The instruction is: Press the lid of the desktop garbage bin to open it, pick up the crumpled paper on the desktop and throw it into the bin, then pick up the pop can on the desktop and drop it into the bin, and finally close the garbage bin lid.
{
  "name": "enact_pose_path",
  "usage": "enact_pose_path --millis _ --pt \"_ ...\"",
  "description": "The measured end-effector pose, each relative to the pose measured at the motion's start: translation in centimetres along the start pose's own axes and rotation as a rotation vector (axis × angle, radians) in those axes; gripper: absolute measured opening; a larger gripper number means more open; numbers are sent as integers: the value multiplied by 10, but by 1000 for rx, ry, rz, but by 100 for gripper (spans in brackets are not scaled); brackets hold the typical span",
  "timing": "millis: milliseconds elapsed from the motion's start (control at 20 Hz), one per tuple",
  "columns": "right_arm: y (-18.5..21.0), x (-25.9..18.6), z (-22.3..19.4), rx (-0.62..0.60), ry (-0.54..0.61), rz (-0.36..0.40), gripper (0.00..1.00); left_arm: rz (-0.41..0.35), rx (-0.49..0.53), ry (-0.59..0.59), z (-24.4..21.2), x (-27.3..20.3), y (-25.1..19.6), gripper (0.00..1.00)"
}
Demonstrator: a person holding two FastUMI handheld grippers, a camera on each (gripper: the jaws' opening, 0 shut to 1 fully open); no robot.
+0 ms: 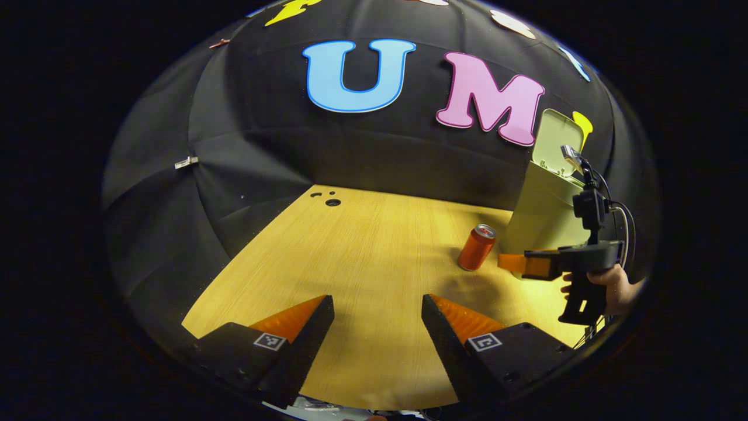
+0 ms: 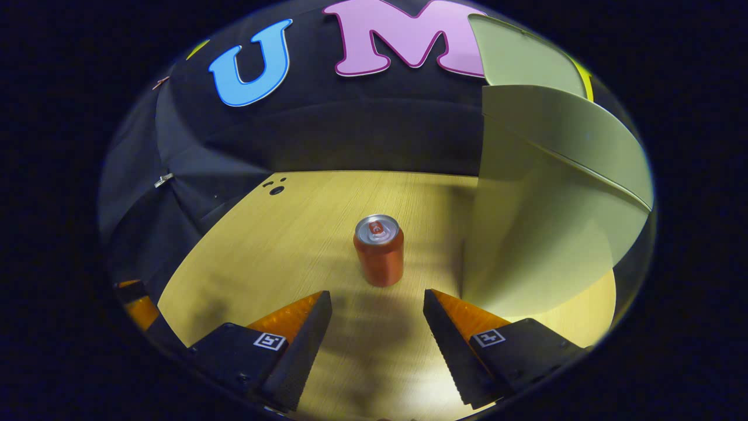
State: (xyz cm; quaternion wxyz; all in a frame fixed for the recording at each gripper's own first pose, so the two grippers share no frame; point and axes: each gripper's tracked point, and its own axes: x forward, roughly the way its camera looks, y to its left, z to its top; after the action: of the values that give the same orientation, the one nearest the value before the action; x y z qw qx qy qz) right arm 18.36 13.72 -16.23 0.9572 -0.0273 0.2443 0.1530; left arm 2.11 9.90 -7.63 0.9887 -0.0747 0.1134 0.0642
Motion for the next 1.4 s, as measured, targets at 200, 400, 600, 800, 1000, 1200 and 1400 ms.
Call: enact_pose_path --millis 200,400,600,800,1000,1200,1400 --pt "6 30 11 0 -1 -12 99 -9 -23 12 -5 1 7 97" --pt "8 59 17 -9 8 -28 99 13 -12 37 -9 7 19 97" --pt "-2 83 18 -20 16 -59 99 28 -26 47 -7 13 21 97" --pt "-10 101 17 -10 37 -80 99 35 -19 63 -9 20 16 97" --pt "-8 110 14 -17 51 -71 99 26 -11 71 -8 22 7 97" --pt "-2 109 19 -32 48 -51 83 19 -9 68 -6 21 -1 100" --pt "4 88 29 -66 23 -27 83 12 13 56 -7 15 -4 97"
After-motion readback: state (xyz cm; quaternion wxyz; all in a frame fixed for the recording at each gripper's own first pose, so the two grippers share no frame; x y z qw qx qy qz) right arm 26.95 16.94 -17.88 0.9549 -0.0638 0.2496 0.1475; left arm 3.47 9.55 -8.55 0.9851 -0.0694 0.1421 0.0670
